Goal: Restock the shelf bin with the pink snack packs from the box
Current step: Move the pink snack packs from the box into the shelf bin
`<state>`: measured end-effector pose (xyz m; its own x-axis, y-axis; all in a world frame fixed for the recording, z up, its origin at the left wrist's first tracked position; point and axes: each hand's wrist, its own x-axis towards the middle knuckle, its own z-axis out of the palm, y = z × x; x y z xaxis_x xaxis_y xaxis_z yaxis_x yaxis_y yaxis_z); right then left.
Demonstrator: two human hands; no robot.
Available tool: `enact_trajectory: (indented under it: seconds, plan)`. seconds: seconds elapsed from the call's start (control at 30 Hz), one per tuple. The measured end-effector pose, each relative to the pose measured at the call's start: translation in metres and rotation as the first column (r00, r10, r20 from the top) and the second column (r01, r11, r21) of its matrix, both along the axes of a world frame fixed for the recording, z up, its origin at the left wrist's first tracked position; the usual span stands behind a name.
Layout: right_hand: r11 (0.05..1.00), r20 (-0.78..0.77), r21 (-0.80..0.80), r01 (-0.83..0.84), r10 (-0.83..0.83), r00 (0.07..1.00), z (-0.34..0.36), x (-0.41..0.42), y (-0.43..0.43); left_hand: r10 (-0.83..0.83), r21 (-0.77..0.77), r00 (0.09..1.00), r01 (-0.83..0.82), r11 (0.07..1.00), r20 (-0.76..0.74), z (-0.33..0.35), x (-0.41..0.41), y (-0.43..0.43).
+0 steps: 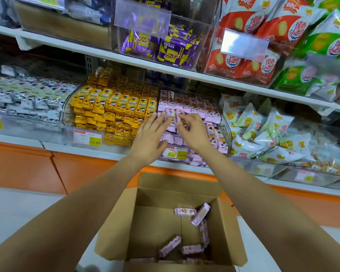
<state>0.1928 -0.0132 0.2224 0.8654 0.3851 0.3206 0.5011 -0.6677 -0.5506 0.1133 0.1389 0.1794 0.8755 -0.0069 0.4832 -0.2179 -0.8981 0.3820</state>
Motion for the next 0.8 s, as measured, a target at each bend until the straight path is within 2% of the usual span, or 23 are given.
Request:
enact_trajectory:
  seconds: [0.13,0.37,0.53,0.67,0.73,0.8]
  plan:
    - [0.992,-0.071,0.038,-0.119,0.121,0.990,-0.001,-0.007,0.000,0.013,0.001,0.999,-0.013,1.000,0.040,0.003,0.000,-0.001]
    - [0.990,-0.212,0.009,-0.144,0.143,0.967,0.001,-0.009,0.006,0.007,0.049,0.997,-0.011,0.999,0.072,0.000,-0.003,0.005]
    - [0.992,-0.198,0.064,-0.109,0.119,0.973,0.002,-0.011,0.013,0.048,0.032,0.999,-0.048,0.998,0.006,0.001,-0.004,0.003]
    - [0.990,-0.168,0.046,-0.130,0.136,0.976,-0.006,-0.004,0.010,0.041,0.046,0.998,-0.039,0.998,-0.046,0.001,-0.004,0.002]
    - [0.986,-0.191,0.007,-0.166,0.165,0.968,-0.007,-0.002,0.004,0.045,0.061,0.998,-0.043,0.997,-0.032,0.001,-0.005,0.001]
    - [0.982,-0.156,-0.037,-0.184,0.176,0.972,-0.006,-0.007,-0.004,0.059,0.077,0.997,-0.063,0.995,0.045,-0.001,-0.012,-0.002]
